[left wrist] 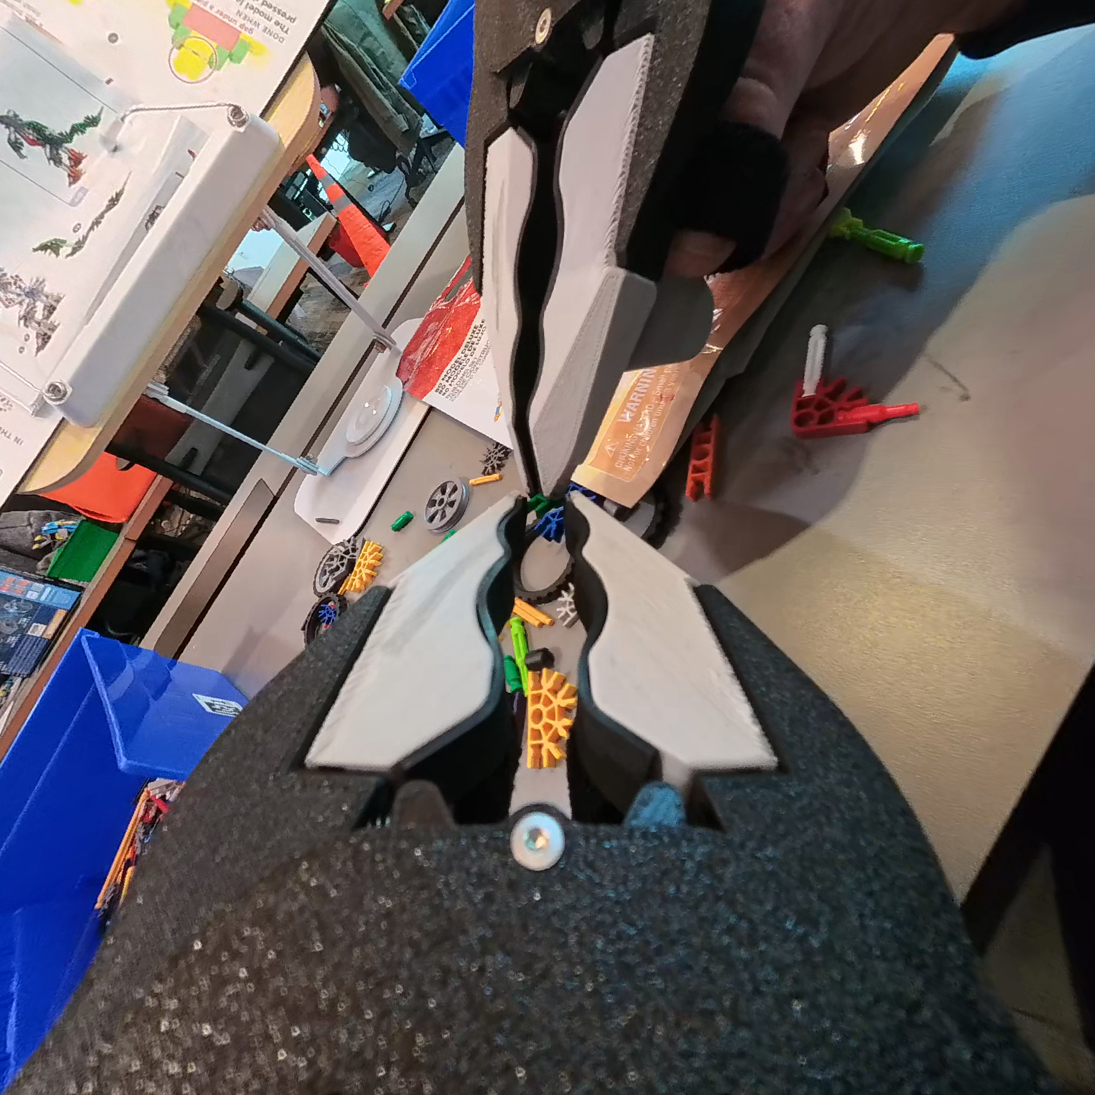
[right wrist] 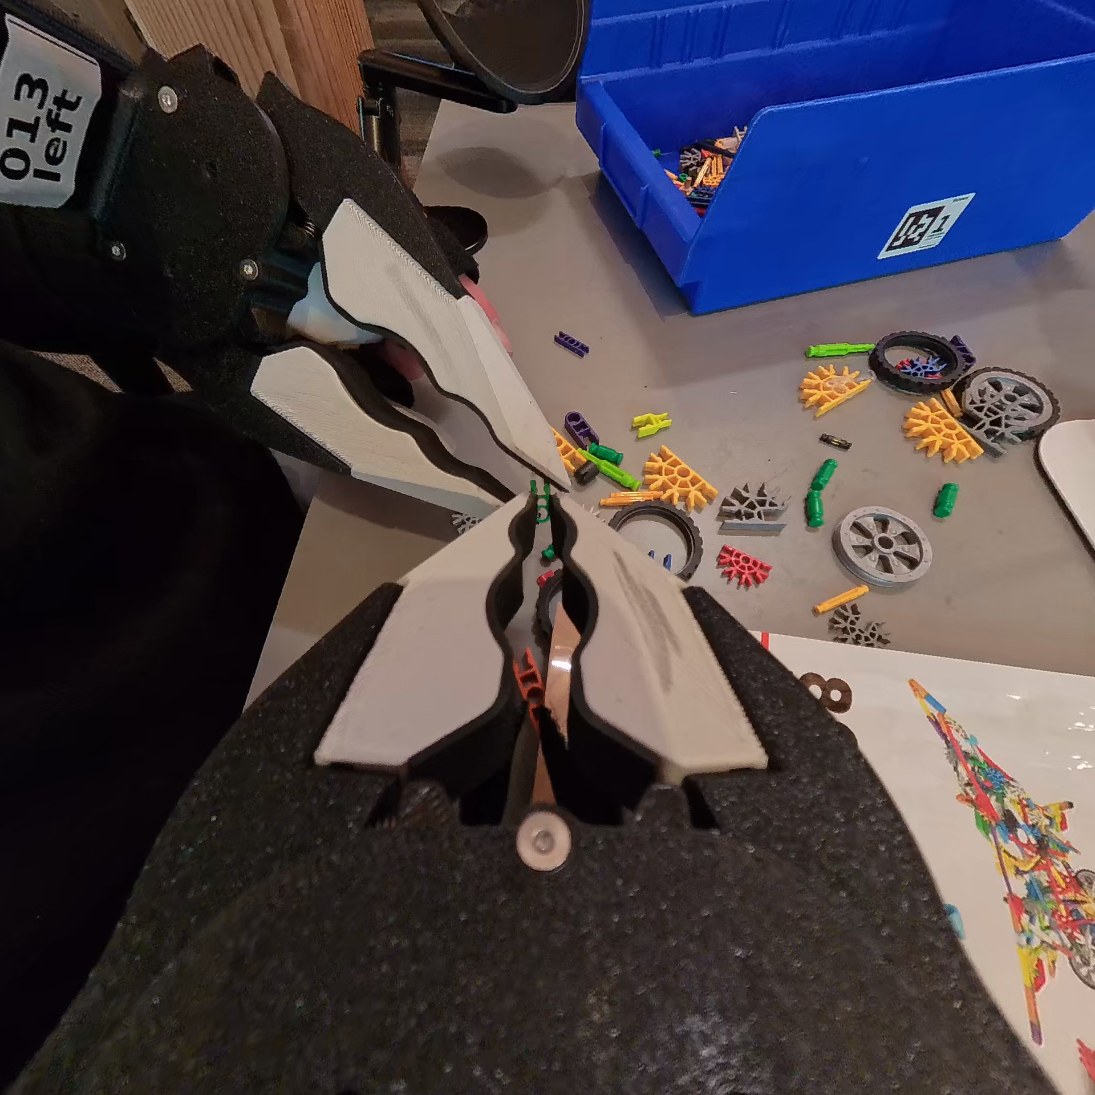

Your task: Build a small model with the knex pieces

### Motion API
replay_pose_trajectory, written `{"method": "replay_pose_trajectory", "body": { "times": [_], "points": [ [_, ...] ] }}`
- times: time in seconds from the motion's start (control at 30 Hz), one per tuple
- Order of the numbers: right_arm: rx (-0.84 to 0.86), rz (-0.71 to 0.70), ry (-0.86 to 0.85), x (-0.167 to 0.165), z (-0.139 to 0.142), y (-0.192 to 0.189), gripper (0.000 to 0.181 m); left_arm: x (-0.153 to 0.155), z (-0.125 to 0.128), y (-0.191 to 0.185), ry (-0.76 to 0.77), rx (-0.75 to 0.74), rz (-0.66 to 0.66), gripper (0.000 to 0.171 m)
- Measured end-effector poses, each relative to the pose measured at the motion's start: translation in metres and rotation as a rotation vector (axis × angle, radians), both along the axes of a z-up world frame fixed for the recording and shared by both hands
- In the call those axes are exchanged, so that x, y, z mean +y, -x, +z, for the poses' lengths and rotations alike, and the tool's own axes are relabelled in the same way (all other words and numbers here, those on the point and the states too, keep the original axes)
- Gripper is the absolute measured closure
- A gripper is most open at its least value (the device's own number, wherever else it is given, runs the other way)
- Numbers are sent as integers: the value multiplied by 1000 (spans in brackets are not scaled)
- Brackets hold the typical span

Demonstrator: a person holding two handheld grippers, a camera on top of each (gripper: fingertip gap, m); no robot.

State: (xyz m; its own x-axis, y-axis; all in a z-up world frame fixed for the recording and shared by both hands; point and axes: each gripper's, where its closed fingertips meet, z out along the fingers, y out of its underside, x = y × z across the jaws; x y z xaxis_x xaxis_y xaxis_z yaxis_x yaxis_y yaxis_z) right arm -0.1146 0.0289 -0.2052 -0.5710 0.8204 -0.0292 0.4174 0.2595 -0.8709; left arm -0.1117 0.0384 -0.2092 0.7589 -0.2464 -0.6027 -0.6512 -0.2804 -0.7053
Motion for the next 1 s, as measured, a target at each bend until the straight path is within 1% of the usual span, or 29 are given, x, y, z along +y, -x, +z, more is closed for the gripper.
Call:
{"method": "replay_pose_trajectory", "body": {
  "times": [0.33, 0.37, 0.43, 0.77, 0.9, 1.0],
  "points": [
    [5, -36, 17, 6, 2, 4, 179, 5, 2, 3, -6, -26, 14, 161],
    [7, -40, 21, 6, 3, 4, 181, 6, 2, 4, -6, -31, 16, 161],
    [14, -58, 34, 10, 5, 6, 181, 7, 1, 5, -8, -34, 18, 165],
    [19, -96, 49, 17, 6, 9, 181, 13, 2, 5, -9, -57, 14, 167],
    [32, -131, 28, 23, 7, 11, 181, 19, 3, 7, -13, -71, 6, 168],
    [66, -169, -39, 29, 9, 14, 181, 25, 5, 9, -18, -68, -4, 167]
  ]
}}
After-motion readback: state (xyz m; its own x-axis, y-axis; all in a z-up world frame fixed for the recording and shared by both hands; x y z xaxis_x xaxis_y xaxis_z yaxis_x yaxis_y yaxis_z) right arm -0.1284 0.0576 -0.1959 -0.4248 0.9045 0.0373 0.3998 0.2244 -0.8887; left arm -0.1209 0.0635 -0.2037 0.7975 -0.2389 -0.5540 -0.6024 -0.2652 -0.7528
